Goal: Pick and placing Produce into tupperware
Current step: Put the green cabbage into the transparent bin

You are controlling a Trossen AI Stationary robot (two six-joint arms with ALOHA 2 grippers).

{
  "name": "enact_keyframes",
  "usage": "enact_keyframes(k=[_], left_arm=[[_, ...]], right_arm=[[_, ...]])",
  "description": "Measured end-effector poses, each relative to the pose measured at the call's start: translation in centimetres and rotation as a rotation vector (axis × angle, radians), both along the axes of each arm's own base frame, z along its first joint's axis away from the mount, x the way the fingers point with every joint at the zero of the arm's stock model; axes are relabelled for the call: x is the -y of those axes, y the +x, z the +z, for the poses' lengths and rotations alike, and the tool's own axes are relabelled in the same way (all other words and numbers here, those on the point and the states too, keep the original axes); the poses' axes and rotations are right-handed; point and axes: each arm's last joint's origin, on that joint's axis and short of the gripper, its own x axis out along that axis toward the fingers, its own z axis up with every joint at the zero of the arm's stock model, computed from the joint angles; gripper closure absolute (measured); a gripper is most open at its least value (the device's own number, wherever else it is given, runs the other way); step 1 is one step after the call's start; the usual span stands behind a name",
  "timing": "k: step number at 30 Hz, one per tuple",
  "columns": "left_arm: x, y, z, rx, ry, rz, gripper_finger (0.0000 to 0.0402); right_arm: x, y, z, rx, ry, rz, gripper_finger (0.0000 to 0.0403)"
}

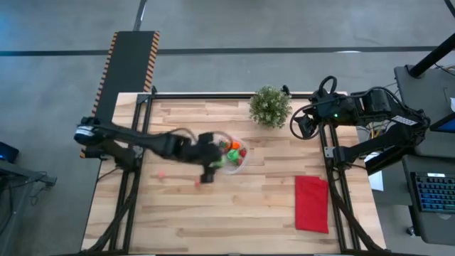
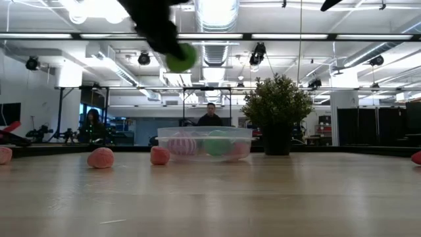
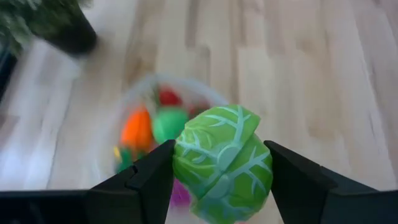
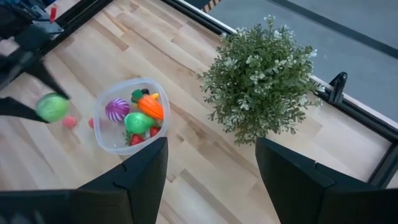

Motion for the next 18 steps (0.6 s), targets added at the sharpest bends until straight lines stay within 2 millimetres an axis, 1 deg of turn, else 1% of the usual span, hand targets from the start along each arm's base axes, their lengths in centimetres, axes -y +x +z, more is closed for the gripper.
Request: enact_keyframes(k=[2,4,8,11,13,16,18], left_arm=[[-1.2,1.4,0.0,0.038,-0.030,0.014,0.0193],[-1.9,2.6,-0.5,0.037,-0.067,0.009,0.0193],[-2.3,4.5,-3.1,-0.050,-0.079,0.012,0.0193],[-2.3,5.6,-5.0,-0.101,-0.091,0.029,0.0192],[-2.3,6.2,-5.9,-0.119,-0.136,0.086,0.0185],[-2.5,6.7,-6.9,-0.138,-0.192,0.168,0.0163],[-2.5,6.8,-7.2,-0.142,-0.216,0.201,0.0145]], right_arm=[[0.0,0.0,0.0,-0.001,0.001,0.001,0.0168],[0.0,0.0,0.0,-0.001,0.008,0.006,0.0168],[0.0,0.0,0.0,-0.001,0.012,0.009,0.0168],[0.0,0.0,0.0,-0.001,0.012,0.009,0.0167],[0.0,0.0,0.0,-0.001,0.012,0.009,0.0168],[0.0,0.0,0.0,-0.001,0.012,0.009,0.0167],[0.0,0.0,0.0,-0.001,0.012,0.009,0.0167]])
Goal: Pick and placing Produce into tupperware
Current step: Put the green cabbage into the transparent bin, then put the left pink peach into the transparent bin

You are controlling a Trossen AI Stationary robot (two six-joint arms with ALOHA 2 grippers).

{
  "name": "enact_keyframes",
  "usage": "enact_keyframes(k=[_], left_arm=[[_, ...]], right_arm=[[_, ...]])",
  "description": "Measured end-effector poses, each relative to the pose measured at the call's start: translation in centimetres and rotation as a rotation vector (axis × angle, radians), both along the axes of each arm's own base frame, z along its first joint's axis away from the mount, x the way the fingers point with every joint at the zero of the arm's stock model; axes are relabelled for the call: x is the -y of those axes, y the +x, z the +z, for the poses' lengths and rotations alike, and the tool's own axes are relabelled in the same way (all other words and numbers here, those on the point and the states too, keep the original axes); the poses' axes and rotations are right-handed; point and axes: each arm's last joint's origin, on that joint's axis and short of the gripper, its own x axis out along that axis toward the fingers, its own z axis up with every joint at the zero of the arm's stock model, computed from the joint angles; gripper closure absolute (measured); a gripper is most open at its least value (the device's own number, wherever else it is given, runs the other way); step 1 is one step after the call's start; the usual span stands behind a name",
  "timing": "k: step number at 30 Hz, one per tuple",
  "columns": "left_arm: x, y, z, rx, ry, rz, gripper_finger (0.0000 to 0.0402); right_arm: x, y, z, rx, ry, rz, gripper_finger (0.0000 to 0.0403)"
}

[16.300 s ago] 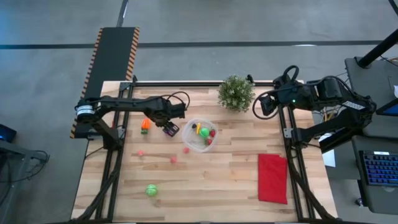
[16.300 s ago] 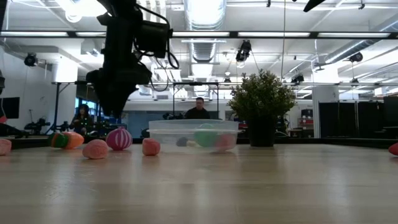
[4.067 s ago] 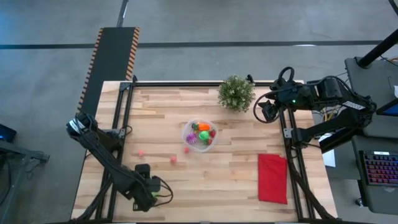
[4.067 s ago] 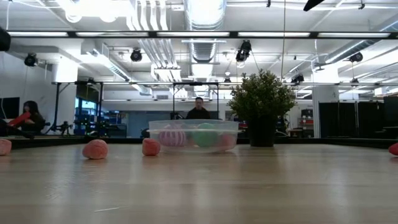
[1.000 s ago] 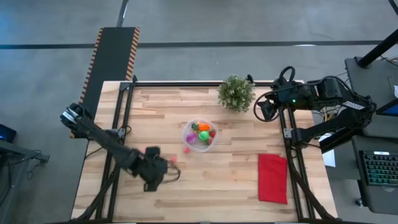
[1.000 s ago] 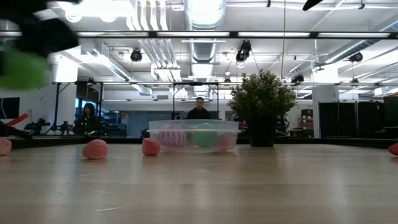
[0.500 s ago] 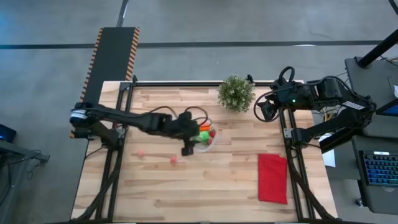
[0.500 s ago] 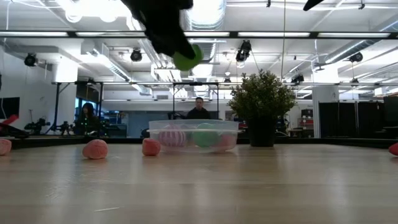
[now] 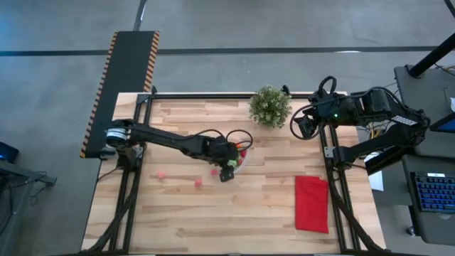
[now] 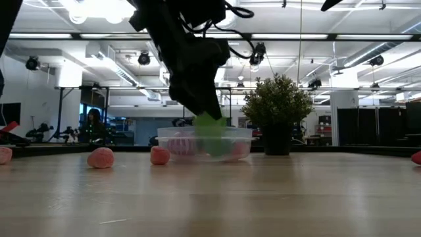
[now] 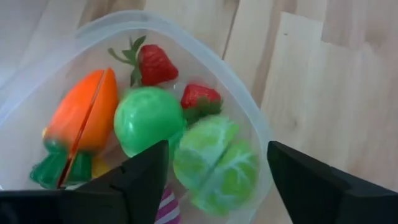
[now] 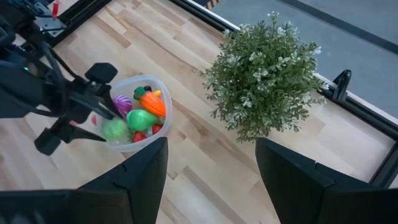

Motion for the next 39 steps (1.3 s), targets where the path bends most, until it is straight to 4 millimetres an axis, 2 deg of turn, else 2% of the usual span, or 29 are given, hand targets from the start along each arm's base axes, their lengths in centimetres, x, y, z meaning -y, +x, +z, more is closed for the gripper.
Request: enact_keyframes(k=[5,9,13,19,23,25,39], left_arm=[[0.0,-0.2,0.3,-0.002,0.001,0.011,0.0112],[-0.1,-1.5,1.4,-0.058,0.003,0.010,0.0104],[0.3,-4.3,3.0,-0.188,0.012,-0.010,0.0103],[2.0,-10.2,3.9,-0.438,0.050,-0.125,0.0103],[2.2,-13.4,3.9,-0.560,0.010,-0.053,0.0103],[2.2,-14.5,4.0,-0.545,-0.038,-0.016,0.0103],[2.1,-22.6,-0.8,-0.524,-0.119,0.080,0.0103]], right_arm=[[0.0,0.0,0.0,0.000,0.000,0.000,0.0167],[0.0,0.0,0.0,0.000,0.000,0.000,0.0168],[0.0,0.0,0.0,0.000,0.000,0.000,0.0168],[0.0,0.0,0.0,-0.003,-0.005,0.006,0.0168],[0.0,0.0,0.0,-0.004,-0.006,0.005,0.0168],[0.0,0.0,-0.1,-0.007,-0.011,0.005,0.0168],[0.0,0.2,-0.6,-0.024,-0.013,-0.001,0.0168]])
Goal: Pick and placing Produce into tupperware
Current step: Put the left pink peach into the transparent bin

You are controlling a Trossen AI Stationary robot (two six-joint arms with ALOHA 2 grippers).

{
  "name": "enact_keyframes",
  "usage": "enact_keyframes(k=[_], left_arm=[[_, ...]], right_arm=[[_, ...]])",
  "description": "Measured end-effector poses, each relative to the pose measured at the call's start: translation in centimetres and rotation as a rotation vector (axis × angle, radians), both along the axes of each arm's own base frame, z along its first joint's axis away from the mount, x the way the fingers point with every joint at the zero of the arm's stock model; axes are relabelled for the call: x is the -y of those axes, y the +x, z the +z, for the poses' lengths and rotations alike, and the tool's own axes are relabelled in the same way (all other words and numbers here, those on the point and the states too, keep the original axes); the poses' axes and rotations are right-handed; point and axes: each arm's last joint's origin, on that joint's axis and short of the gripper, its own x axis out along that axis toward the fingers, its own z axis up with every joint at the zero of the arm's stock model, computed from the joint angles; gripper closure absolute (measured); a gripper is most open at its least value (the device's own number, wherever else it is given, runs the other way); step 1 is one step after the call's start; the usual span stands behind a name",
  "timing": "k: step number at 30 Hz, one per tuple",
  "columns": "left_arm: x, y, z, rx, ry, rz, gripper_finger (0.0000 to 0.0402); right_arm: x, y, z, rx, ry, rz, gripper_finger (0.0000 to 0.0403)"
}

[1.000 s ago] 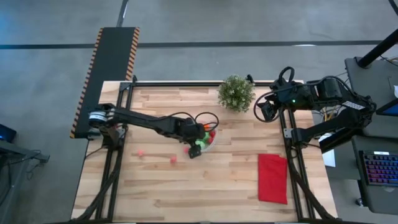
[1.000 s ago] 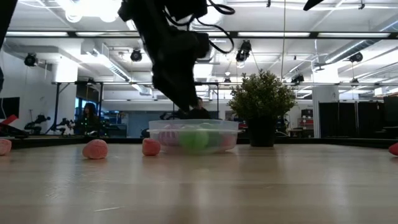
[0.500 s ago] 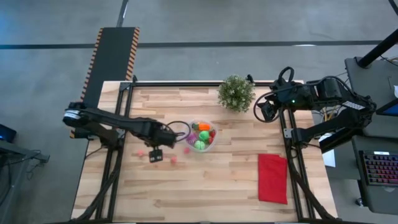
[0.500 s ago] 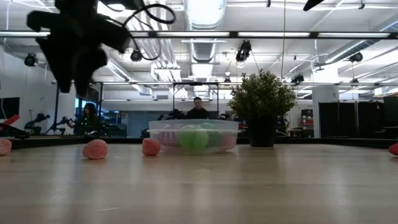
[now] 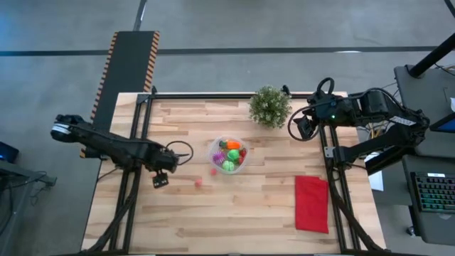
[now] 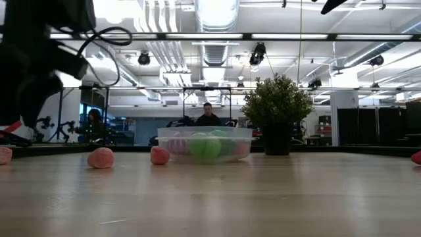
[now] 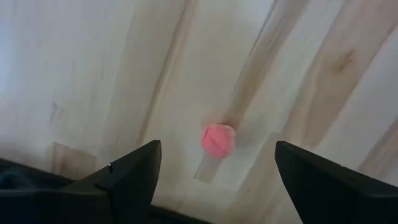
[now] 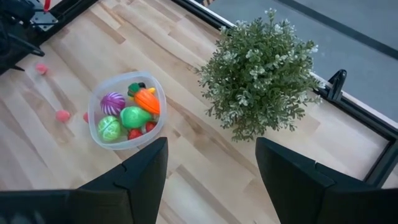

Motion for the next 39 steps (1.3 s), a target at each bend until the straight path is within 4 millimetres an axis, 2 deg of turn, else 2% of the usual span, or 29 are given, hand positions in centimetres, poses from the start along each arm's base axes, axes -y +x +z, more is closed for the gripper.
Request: enact_keyframes(k=[7,13,20,30,35,39], left_arm=[[-0.4,-2.0,-2.2,0.045,-0.037,0.036,0.0103],[-0.5,-2.7,-3.3,0.043,-0.051,0.039,0.0128],[-0.3,-2.0,-4.3,0.028,-0.056,0.043,0.0155],[-0.1,-1.1,-6.4,-0.106,-0.027,0.047,0.0158],[0.0,-0.6,-6.4,-0.116,-0.025,0.043,0.0164],[0.0,-0.6,-6.1,-0.093,-0.031,0.043,0.0196]], right_arm=[[0.0,0.1,-0.2,-0.005,0.008,-0.010,0.0168],[0.0,0.1,-0.3,-0.001,0.017,-0.022,0.0167],[0.0,0.1,-0.3,0.001,0.019,-0.025,0.0168],[0.0,0.1,-0.3,0.000,0.019,-0.025,0.0168],[0.0,0.1,-0.3,0.000,0.018,-0.025,0.0168],[0.0,0.1,-0.3,0.000,0.018,-0.024,0.0168]])
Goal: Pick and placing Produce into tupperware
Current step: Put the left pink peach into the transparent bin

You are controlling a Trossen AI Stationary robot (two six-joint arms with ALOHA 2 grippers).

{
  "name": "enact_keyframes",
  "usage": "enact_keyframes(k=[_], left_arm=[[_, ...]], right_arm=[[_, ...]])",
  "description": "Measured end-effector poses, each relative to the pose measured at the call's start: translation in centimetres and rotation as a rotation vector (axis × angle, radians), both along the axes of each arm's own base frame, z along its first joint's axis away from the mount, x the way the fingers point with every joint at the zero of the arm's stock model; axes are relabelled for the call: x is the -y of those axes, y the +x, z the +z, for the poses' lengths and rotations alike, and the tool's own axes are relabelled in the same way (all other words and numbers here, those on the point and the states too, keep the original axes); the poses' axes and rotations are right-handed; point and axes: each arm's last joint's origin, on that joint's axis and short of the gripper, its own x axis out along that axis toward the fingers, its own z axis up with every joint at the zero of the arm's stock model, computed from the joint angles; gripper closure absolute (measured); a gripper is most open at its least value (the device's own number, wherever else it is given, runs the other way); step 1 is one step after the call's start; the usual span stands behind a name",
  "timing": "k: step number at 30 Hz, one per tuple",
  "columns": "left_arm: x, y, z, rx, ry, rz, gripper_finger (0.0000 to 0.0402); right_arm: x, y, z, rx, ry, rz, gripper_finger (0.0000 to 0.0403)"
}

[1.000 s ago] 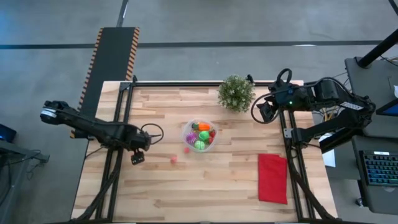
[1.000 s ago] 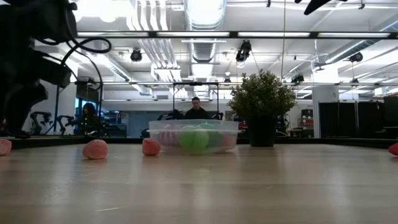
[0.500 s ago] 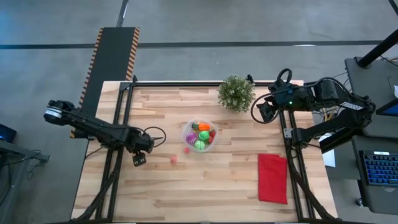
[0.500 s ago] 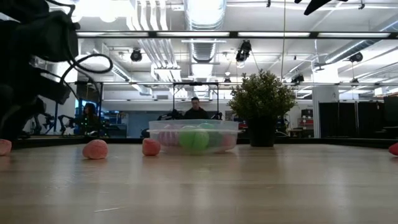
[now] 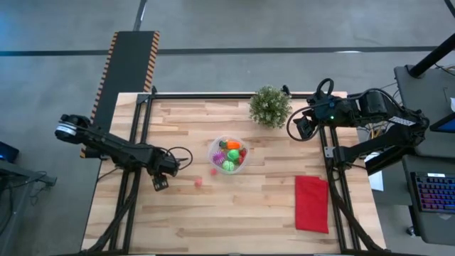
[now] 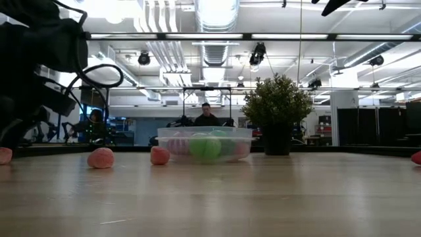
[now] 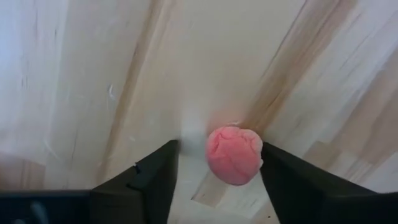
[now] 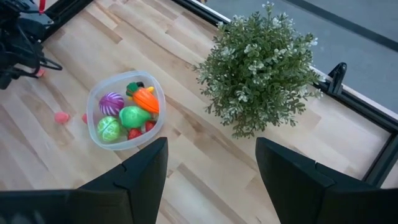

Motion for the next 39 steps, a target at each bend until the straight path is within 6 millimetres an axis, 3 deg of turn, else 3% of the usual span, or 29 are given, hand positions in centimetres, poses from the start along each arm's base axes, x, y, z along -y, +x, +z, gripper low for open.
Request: enact_keyframes(k=[9,17,23,27,30,33,39], left_arm=[[0.1,0.6,0.6,0.062,0.003,0.030,0.0278],[0.4,2.2,2.5,0.144,-0.009,0.029,0.0296],[1.2,5.8,7.3,0.420,-0.035,-0.012,0.0297],[1.3,8.2,11.0,0.638,0.061,-0.103,0.0297],[1.0,9.9,12.7,0.730,0.146,-0.158,0.0297],[-0.1,11.4,12.8,0.710,0.202,-0.166,0.0297],[-2.7,14.4,10.3,0.583,0.253,-0.148,0.0297]], right_arm=[[0.0,0.0,0.0,-0.001,-0.002,0.002,0.0168],[0.0,0.0,0.0,-0.001,-0.014,-0.007,0.0168],[0.0,0.0,0.0,0.005,-0.013,-0.010,0.0168],[0.0,0.1,0.1,0.015,-0.013,-0.010,0.0168],[0.0,0.2,0.2,0.031,-0.013,-0.010,0.0167],[0.0,0.2,0.2,0.030,-0.013,-0.009,0.0167],[0.0,0.2,0.1,0.030,-0.006,-0.005,0.0167]])
